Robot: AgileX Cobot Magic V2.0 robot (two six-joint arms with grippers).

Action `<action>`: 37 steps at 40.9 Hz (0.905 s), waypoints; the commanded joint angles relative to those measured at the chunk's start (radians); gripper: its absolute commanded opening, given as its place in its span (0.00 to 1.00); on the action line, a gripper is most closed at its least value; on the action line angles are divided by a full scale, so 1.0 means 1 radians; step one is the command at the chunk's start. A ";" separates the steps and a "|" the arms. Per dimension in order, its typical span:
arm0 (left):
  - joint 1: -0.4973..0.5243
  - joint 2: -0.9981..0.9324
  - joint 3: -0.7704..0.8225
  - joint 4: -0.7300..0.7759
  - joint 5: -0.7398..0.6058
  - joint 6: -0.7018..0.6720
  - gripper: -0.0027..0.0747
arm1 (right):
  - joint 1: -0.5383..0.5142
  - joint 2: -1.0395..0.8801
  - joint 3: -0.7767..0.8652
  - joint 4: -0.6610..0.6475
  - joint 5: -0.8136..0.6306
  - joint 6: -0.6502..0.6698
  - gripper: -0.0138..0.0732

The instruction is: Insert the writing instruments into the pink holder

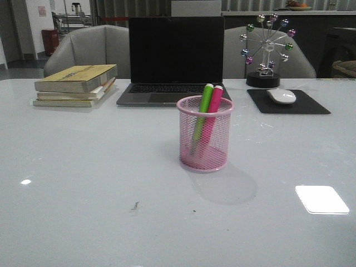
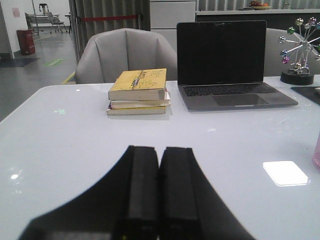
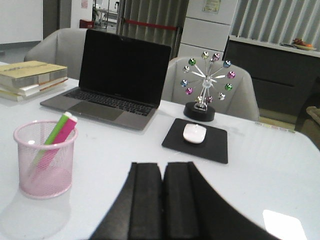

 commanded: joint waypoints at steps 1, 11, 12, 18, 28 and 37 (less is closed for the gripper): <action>-0.005 -0.020 0.003 -0.010 -0.077 -0.014 0.15 | 0.017 -0.035 0.054 0.016 -0.130 0.005 0.24; -0.005 -0.020 0.003 -0.010 -0.077 -0.014 0.15 | 0.067 -0.167 0.103 0.023 -0.061 0.005 0.24; -0.005 -0.020 0.003 -0.010 -0.077 -0.014 0.15 | 0.067 -0.168 0.103 0.026 -0.058 0.005 0.24; -0.005 -0.020 0.003 -0.010 -0.077 -0.014 0.15 | 0.067 -0.171 0.103 0.044 -0.056 0.005 0.24; -0.005 -0.020 0.003 -0.010 -0.077 -0.014 0.15 | 0.067 -0.171 0.103 0.044 -0.056 0.005 0.24; -0.005 -0.020 0.003 -0.010 -0.077 -0.014 0.15 | 0.067 -0.171 0.103 0.044 -0.056 0.005 0.24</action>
